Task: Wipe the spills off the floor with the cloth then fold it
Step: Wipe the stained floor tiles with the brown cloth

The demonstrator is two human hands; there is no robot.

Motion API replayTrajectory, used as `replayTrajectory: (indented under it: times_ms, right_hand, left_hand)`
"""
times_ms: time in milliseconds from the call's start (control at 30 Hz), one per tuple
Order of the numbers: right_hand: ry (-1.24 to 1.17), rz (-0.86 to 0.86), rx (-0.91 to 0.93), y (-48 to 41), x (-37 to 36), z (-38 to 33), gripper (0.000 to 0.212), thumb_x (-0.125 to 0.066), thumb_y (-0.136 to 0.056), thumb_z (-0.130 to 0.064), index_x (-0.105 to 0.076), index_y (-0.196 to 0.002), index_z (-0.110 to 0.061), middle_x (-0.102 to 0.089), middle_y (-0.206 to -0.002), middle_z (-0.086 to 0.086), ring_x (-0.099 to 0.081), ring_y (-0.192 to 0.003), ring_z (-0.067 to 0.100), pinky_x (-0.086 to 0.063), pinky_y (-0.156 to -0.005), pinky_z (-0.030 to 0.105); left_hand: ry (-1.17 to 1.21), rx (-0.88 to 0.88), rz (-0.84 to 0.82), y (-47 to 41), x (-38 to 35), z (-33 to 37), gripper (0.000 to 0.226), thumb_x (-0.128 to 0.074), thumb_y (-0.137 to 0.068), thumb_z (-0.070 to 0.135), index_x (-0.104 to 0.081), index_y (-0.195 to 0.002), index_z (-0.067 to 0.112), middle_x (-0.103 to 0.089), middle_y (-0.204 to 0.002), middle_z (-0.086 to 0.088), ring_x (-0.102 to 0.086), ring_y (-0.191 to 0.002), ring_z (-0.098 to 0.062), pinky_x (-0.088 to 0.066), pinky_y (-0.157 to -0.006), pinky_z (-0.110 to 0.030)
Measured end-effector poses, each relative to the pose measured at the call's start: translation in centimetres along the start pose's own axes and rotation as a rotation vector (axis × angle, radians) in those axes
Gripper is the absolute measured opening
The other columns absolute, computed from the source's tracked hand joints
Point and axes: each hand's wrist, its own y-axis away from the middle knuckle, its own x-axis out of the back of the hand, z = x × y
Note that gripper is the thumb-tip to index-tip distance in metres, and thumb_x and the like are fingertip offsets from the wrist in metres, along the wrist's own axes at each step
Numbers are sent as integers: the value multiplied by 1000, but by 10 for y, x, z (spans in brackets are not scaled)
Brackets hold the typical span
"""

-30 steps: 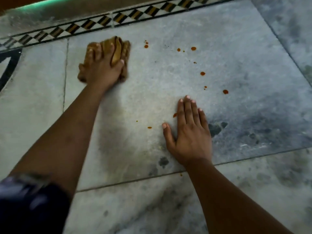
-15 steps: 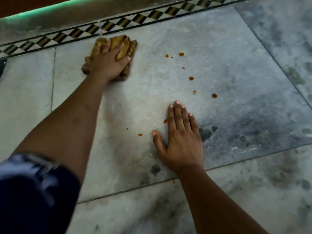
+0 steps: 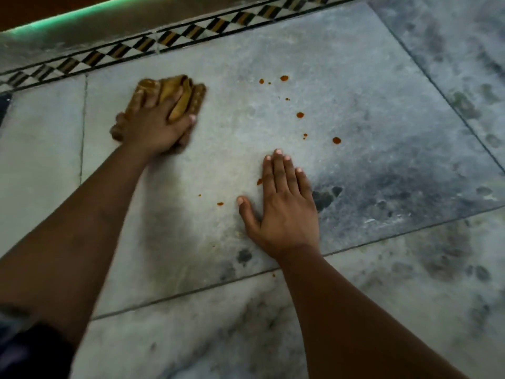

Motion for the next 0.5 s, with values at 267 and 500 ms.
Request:
replayTrajectory:
  times_ms: [267,500]
  right_hand:
    - [-73,5,15,5,15,4,82,-13,-86,-57,-13,-148,-5,-11,-157,13,-6,-146,23,2,-117,35]
    - [125,76,-113,19,64,114,82,-10,-84,-59,-16,-149,-9,-11,-158,11,-8,-145,25,1,-117,38]
  left_hand:
    - [-86,-145,-63,89,-11,13,62,-34,-92,60,-7,-146,47,3,-160,7,1,-147,-23,-6,-114,-55]
    - [82,165,-166,56,5,20,59,-26,-92,65,-4,-145,51,10,-159,9,6,-146,-27,-1,-112,-63]
